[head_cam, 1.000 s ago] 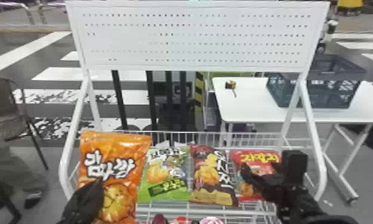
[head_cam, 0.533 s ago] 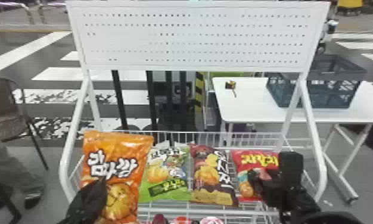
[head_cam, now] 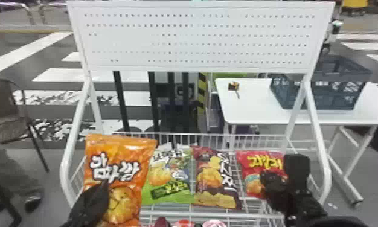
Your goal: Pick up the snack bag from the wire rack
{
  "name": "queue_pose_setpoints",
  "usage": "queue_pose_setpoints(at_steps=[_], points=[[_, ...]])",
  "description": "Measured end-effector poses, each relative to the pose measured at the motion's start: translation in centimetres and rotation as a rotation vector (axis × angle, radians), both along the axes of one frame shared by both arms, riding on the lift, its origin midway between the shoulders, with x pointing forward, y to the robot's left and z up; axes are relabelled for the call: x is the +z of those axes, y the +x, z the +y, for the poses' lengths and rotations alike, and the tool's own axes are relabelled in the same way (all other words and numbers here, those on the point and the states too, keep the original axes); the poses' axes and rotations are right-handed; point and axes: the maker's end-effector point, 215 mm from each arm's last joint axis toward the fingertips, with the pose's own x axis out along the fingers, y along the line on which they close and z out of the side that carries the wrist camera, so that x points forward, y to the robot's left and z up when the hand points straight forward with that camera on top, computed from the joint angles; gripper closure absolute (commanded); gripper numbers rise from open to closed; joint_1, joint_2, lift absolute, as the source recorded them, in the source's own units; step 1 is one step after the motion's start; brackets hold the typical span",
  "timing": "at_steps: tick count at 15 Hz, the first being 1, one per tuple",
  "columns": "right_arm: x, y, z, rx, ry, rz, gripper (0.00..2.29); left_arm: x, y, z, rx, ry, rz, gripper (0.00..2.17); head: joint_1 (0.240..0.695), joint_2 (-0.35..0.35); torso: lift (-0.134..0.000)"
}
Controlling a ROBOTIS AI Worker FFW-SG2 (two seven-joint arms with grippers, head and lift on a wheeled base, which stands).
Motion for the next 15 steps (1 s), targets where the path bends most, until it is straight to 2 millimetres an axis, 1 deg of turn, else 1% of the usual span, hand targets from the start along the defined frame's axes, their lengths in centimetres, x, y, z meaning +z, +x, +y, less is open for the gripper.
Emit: queue_pose_setpoints(at_steps=[4,7,9,11,13,15], points=[[3.0,-1.3,0.9,0.004,0.038,-0.064,2.22,-0.1,0.0,0.0,0.0,0.001,0.001,1.83,0.499,0.0,0.0],[5.4,-3.3,1.5,0.009,0.055,-0.108,2.22,0.0,0.0,-0.2,-0.003,0.0,-0.001,1.83,0.499,0.0,0.0],[7.4,-5.6,2.1,0.019,0.066,-0.148,2.22,0.1,0.1,-0.5,-0.011,-0.001,-0.003,1.83,0.499,0.0,0.0],[9.0,-8.0,2.3,0.023,0.073,-0.181,2.22,0.2,0.2,-1.0,-0.02,-0.003,-0.007,1.83,0.499,0.0,0.0],[10.1,-10.5,2.1,0.031,0.066,-0.2,2.22,-0.1,0.5,-1.4,-0.028,-0.003,-0.006,1.83,0.499,0.0,0.0],[10.5,-12.8,2.1,0.038,0.063,-0.215,2.22,-0.4,0.7,-1.6,-0.03,-0.002,-0.002,1.83,0.499,0.0,0.0]])
